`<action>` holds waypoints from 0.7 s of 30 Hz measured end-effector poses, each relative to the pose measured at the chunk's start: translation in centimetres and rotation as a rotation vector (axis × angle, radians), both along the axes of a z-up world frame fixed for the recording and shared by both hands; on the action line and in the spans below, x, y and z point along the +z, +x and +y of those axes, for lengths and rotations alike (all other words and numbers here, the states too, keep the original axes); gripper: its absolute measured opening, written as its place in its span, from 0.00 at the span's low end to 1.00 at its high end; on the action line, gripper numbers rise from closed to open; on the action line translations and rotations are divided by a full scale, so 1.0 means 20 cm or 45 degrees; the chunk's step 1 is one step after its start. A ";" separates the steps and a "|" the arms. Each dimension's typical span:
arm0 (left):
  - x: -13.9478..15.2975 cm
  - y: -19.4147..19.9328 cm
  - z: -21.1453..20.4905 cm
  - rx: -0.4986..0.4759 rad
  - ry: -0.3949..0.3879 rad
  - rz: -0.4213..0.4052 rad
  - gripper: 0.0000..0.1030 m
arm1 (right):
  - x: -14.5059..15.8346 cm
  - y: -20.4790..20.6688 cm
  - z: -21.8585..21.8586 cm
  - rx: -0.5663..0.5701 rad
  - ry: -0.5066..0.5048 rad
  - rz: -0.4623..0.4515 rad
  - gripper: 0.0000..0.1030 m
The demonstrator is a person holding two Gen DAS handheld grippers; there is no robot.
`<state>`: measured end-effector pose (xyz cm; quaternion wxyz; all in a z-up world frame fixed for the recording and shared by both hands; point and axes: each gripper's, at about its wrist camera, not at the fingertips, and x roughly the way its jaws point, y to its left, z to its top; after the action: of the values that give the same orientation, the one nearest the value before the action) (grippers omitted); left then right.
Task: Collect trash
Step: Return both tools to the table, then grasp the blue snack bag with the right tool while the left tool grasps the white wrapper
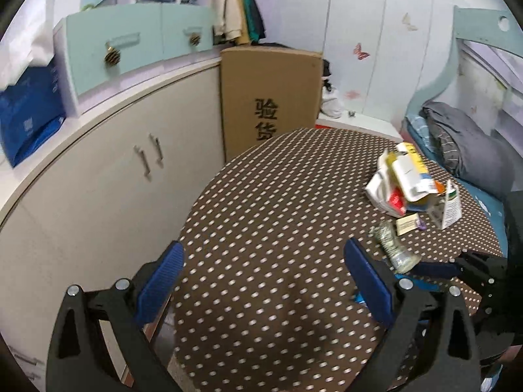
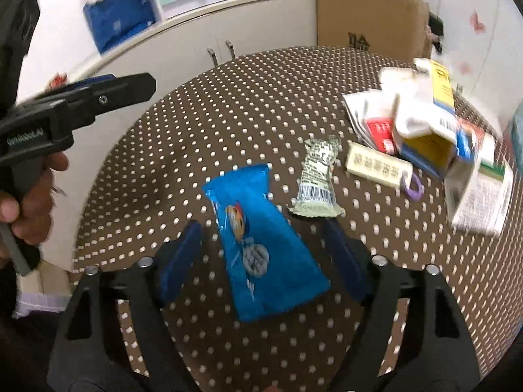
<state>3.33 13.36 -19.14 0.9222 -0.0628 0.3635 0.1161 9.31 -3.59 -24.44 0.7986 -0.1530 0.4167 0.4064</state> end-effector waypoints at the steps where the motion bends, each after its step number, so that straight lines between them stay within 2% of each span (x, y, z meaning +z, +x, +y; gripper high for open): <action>1: -0.01 -0.01 0.02 0.008 -0.005 0.011 0.93 | 0.00 0.00 0.02 0.013 -0.001 -0.016 0.47; 2: -0.02 -0.01 0.02 0.011 -0.006 0.018 0.93 | 0.00 -0.01 0.04 0.027 -0.014 -0.034 0.35; 3: -0.03 -0.01 0.02 0.012 -0.007 0.022 0.93 | 0.00 -0.01 0.05 0.035 -0.021 -0.032 0.30; 5: -0.05 0.00 0.02 0.004 -0.016 0.034 0.93 | 0.01 -0.02 0.05 0.035 -0.026 -0.014 0.25; 9: -0.06 0.03 -0.04 -0.051 -0.019 0.039 0.93 | 0.01 -0.09 -0.06 -0.030 0.012 0.026 0.24; 21: -0.15 0.33 -0.39 -0.324 -0.037 0.126 0.93 | 0.07 0.00 -0.53 -0.380 0.140 0.058 0.19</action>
<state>9.85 5.50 -22.19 0.9093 -0.0238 0.4153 -0.0043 9.30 -14.11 -23.03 0.8477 -0.0362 0.4298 0.3087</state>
